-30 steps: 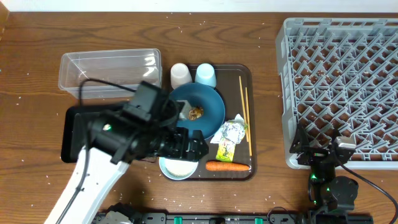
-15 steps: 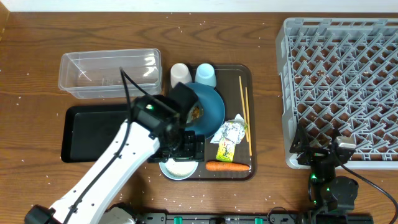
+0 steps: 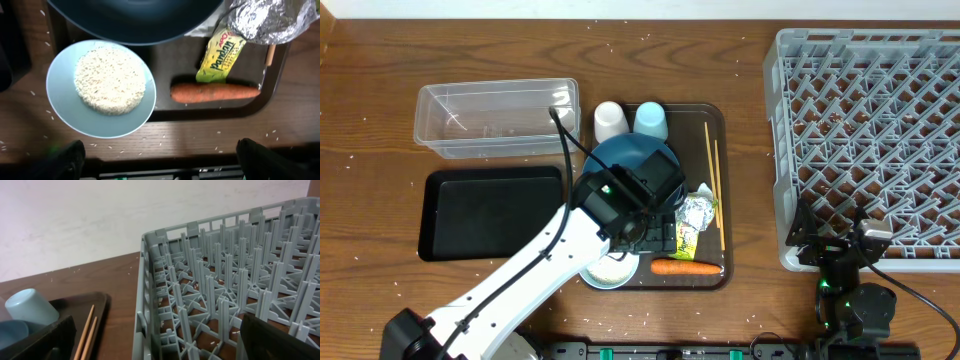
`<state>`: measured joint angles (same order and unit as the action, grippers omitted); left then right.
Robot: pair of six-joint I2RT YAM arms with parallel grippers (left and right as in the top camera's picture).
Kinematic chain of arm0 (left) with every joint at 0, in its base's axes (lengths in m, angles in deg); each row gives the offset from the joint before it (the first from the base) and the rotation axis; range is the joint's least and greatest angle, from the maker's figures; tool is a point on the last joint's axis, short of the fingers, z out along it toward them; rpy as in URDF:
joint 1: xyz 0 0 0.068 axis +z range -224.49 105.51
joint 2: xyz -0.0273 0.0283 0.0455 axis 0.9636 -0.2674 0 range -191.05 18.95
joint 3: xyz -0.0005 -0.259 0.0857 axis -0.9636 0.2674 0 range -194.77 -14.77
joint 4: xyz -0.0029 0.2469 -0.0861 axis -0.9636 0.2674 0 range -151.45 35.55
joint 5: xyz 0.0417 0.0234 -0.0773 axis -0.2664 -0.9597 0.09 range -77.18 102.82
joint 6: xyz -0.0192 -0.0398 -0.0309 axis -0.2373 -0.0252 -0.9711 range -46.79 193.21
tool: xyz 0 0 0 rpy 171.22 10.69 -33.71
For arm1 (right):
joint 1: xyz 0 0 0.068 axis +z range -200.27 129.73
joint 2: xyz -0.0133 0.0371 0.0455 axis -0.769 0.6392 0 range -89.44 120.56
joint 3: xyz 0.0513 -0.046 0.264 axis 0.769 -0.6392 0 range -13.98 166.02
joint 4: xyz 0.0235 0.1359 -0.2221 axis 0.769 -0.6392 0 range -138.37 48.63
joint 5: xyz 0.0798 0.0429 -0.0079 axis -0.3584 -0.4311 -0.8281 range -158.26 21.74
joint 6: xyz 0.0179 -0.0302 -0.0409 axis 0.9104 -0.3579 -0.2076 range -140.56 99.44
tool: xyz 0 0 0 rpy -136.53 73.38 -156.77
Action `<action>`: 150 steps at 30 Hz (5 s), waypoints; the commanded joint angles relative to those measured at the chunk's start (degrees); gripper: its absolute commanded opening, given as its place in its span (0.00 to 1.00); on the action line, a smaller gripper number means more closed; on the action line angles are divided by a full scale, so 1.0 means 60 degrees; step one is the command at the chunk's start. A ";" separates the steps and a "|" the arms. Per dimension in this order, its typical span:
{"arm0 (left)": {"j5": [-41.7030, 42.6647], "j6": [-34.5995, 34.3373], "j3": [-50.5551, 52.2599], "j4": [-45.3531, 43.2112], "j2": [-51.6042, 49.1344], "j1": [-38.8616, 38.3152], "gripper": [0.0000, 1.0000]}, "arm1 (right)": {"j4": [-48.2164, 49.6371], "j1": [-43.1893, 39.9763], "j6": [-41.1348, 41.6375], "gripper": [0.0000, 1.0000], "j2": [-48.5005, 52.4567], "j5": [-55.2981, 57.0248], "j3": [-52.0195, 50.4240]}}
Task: Sort waste into correct bins and load items into the dishwasher rack
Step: 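Move the left gripper over the light-blue rice bowl, then lower the left gripper and grasp the rim of the rice bowl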
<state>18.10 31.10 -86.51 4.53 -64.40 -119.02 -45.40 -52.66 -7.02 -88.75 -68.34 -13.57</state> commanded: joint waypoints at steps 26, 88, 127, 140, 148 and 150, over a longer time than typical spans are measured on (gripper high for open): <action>-0.0583 -0.0219 0.3501 -0.4503 -0.0572 -0.0011 0.98 | -0.0040 -0.0160 -0.0055 0.99 -0.0033 0.0036 -0.0015; -0.1497 -0.0969 0.3319 -0.4244 -0.1767 -0.0576 0.06 | -0.0040 -0.0160 -0.0055 0.99 -0.0033 0.0036 -0.0015; 0.0477 0.0040 0.3187 -0.2841 0.2266 0.2051 0.31 | -0.0044 -0.0160 -0.0055 0.99 -0.0033 0.0036 -0.0015; 0.0321 -0.1388 0.3198 -0.3963 -0.0907 0.0248 0.42 | -0.0040 -0.0160 -0.0055 0.99 -0.0033 0.0036 -0.0015; -0.1016 -0.1617 0.3198 -0.4054 -0.1581 0.0237 0.42 | -0.0040 -0.0160 -0.0055 0.99 -0.0033 0.0036 -0.0015; -0.1260 -0.1621 0.3224 -0.4109 -0.1661 0.0237 0.42 | -0.0040 -0.0160 -0.0055 0.99 -0.0033 0.0036 -0.0015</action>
<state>15.32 22.18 -67.50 -19.93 -73.56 -117.47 -45.40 -52.66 -7.02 -88.75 -68.34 -13.57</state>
